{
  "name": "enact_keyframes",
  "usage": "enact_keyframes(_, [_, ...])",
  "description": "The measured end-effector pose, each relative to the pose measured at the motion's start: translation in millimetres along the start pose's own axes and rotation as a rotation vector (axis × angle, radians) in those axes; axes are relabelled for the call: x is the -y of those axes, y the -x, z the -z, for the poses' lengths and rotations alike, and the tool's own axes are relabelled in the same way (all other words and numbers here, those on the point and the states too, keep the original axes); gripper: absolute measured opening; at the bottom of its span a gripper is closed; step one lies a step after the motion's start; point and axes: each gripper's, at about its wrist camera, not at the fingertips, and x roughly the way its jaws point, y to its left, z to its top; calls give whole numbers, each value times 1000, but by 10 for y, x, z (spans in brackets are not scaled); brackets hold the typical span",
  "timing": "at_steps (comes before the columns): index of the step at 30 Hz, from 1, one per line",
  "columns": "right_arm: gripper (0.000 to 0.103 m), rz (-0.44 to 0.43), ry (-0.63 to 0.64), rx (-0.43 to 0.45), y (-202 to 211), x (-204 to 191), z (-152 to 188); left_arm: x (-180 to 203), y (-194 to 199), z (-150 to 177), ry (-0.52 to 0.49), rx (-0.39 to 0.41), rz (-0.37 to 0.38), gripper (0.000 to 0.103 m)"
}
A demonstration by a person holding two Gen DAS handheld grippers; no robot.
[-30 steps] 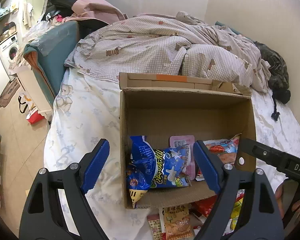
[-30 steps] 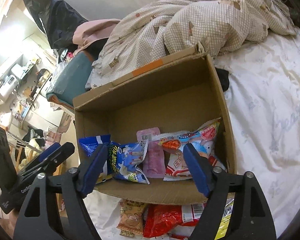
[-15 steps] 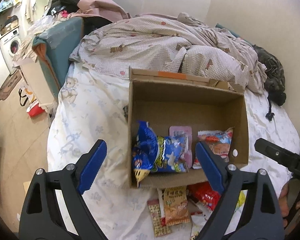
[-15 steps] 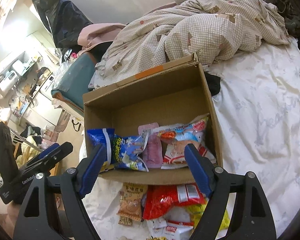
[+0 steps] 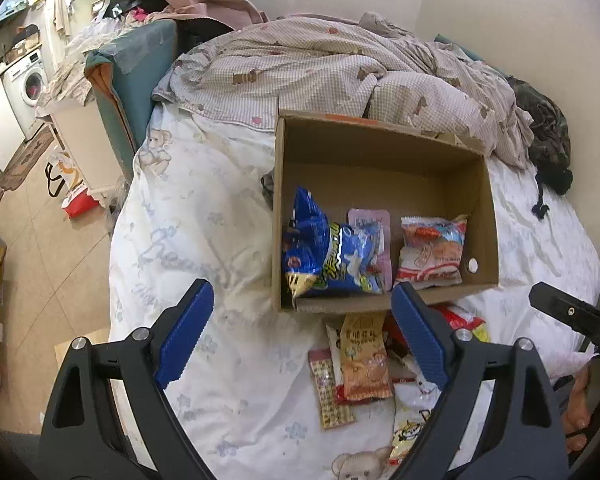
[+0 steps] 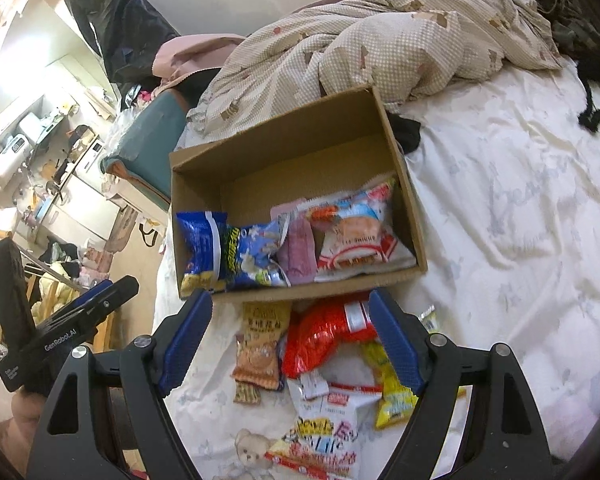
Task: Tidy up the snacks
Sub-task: 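Grasp a beige wafer bar with left tool while right tool approaches white bag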
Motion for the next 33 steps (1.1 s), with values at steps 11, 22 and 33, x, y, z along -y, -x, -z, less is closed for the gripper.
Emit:
enact_keyframes(11, [83,27,-55,-29,128,112,267,-68,-5,259,32,-69,-18,89])
enact_keyframes(22, [83,65,-119,-90,45,275,397,-315,-437,508,146,-256,-80,88])
enact_keyframes(33, [83,68,-180,-95,7,435,352,414,-1206,1189,-138,-517,-66,50])
